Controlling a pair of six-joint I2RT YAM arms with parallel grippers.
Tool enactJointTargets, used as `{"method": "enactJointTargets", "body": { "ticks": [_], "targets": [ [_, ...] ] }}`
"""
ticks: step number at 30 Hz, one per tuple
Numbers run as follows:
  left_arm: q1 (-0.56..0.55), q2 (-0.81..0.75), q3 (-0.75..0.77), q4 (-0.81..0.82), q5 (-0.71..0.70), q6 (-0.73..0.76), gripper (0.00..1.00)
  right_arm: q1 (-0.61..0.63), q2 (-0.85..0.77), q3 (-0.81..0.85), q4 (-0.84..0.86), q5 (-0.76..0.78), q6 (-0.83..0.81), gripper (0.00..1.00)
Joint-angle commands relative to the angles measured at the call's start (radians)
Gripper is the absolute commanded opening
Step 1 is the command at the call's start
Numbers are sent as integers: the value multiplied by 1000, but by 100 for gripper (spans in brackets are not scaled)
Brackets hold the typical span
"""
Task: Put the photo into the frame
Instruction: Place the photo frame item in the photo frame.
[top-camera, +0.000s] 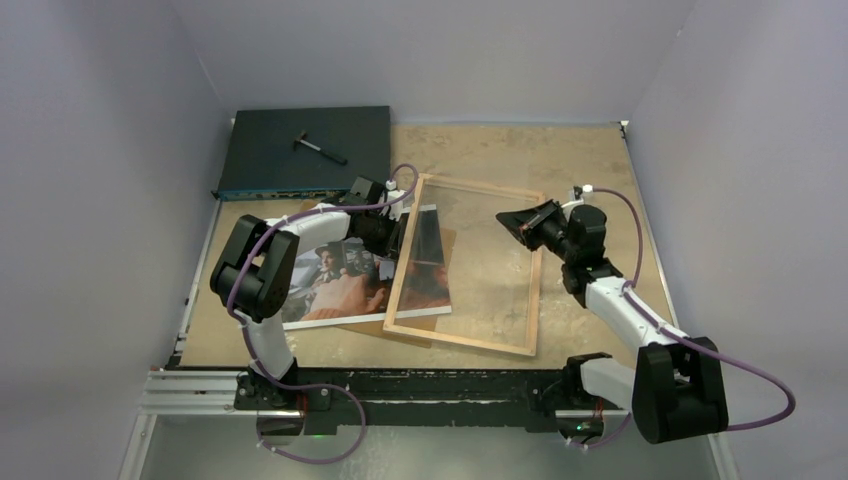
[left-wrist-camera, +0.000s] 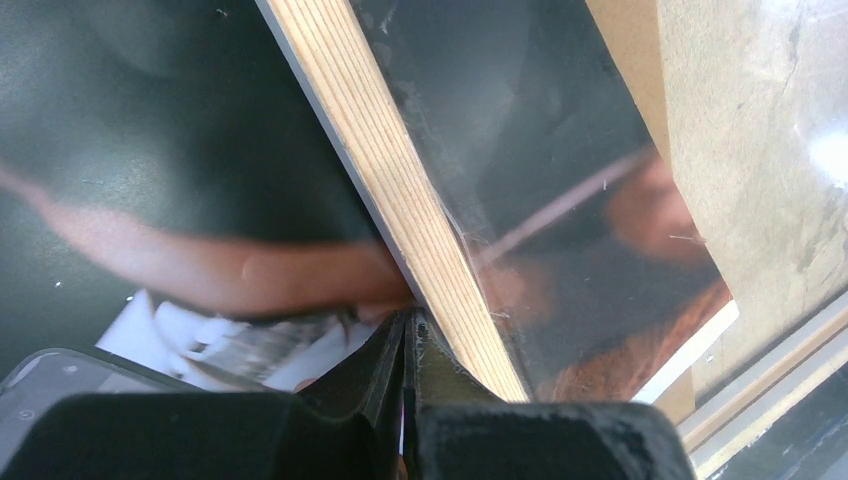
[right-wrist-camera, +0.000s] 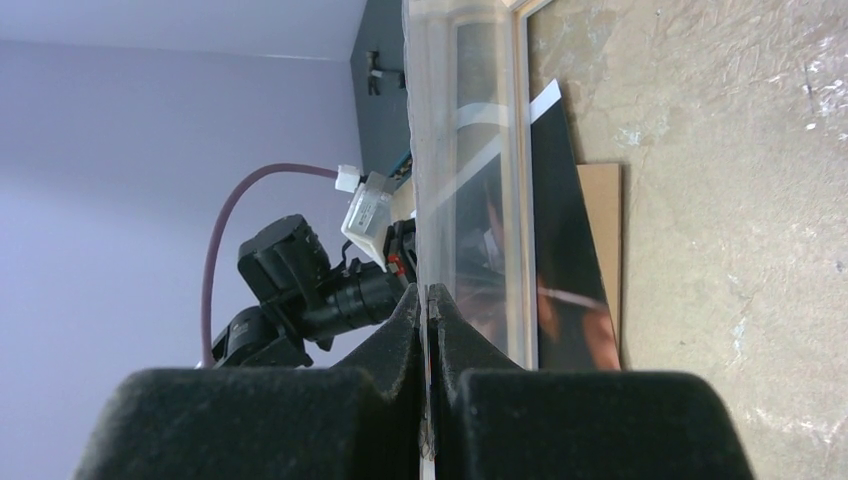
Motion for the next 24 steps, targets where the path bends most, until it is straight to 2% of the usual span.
{"method": "enactJointTargets", "body": {
  "ticks": [1, 24],
  "targets": [
    [-17, 13, 4, 45, 67, -17, 0, 42, -16, 8, -36, -32, 46, 0],
    [-17, 7, -7, 45, 71, -20, 0, 157, 40, 116, -86, 58, 67, 0]
  ]
}}
